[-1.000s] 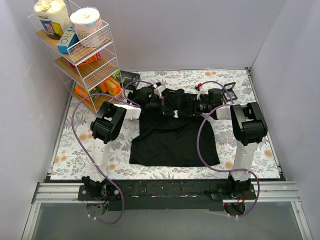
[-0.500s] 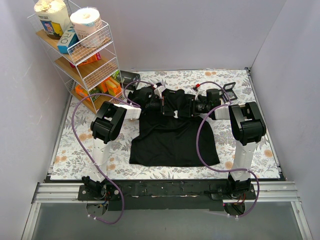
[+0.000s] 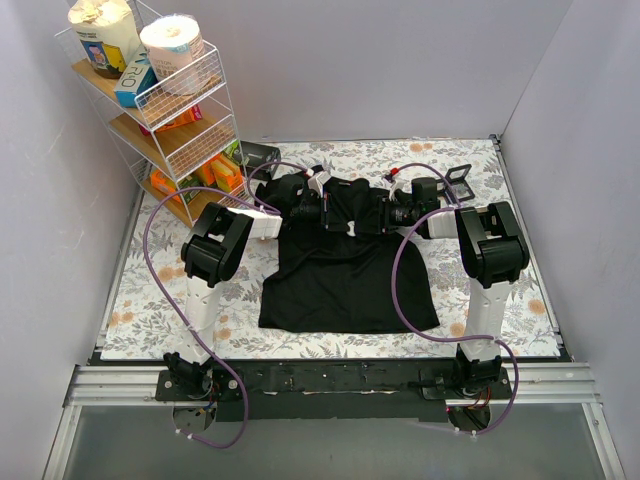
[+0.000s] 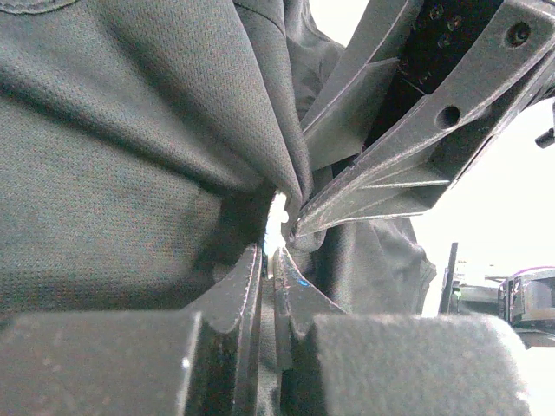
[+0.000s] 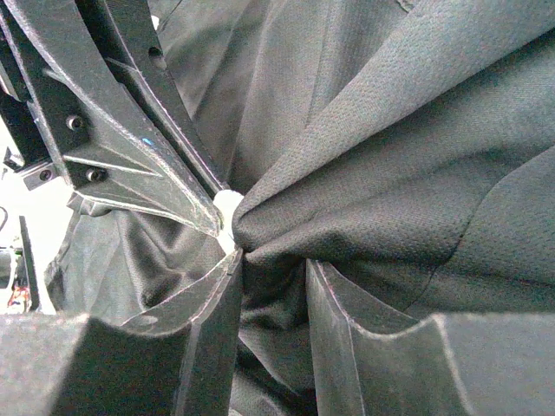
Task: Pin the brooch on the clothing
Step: Pin the brooch to the clothes.
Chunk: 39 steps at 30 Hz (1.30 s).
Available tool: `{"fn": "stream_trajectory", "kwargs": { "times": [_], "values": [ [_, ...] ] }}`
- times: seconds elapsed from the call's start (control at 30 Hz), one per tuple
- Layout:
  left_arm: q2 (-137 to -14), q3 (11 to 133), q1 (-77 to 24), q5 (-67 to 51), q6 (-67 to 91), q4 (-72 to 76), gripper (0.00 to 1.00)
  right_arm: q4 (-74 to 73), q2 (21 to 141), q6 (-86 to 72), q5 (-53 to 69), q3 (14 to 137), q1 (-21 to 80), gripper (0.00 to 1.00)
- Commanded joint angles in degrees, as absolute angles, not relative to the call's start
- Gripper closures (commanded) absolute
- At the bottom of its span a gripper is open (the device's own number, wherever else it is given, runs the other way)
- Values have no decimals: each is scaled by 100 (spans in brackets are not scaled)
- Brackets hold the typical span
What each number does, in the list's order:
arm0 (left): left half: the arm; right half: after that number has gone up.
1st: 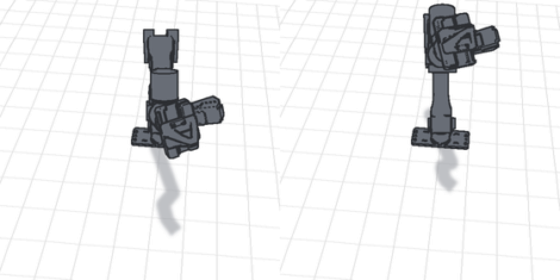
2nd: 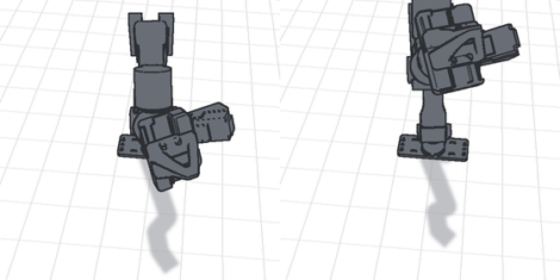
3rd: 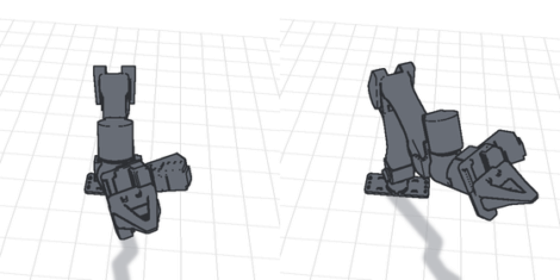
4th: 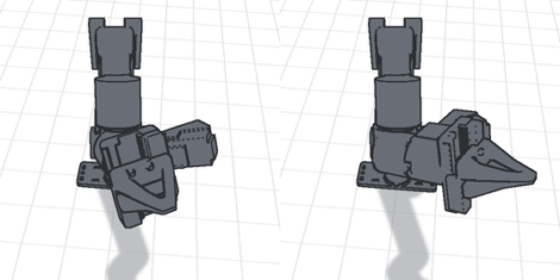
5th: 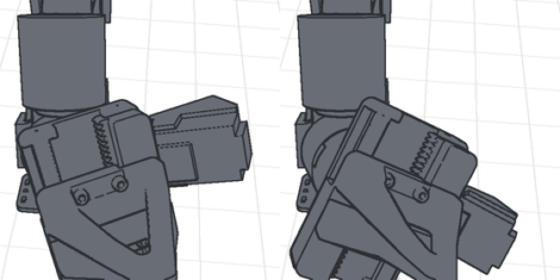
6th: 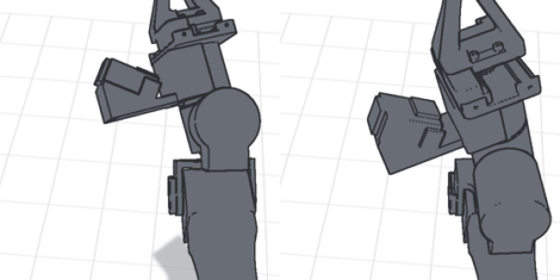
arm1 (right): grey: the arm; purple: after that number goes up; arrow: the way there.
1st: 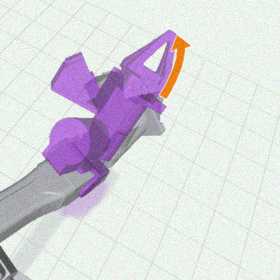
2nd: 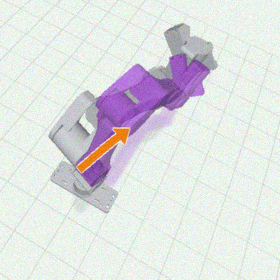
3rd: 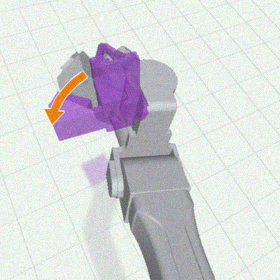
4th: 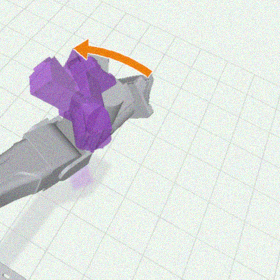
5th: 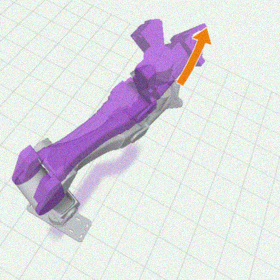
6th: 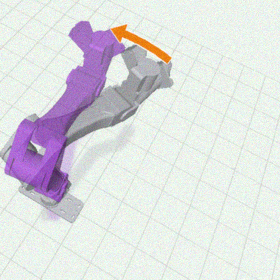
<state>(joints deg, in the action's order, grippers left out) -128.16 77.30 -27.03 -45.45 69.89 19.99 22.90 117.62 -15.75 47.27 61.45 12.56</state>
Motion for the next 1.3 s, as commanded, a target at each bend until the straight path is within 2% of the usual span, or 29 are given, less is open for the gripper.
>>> {"fn": "stream_trajectory", "kwargs": {
  "times": [0.0, 1.27],
  "values": [
    [-12674, 7682, -2689, -4711, 6979, 2171, 100, 2443, 11839, -1556, 4790, 6372, 1327, 59],
    [-12691, 7673, -2733, -4720, 6970, 2188, 100, 2566, 11971, -1793, 4764, 6583, 1441, 56]
  ]
}}
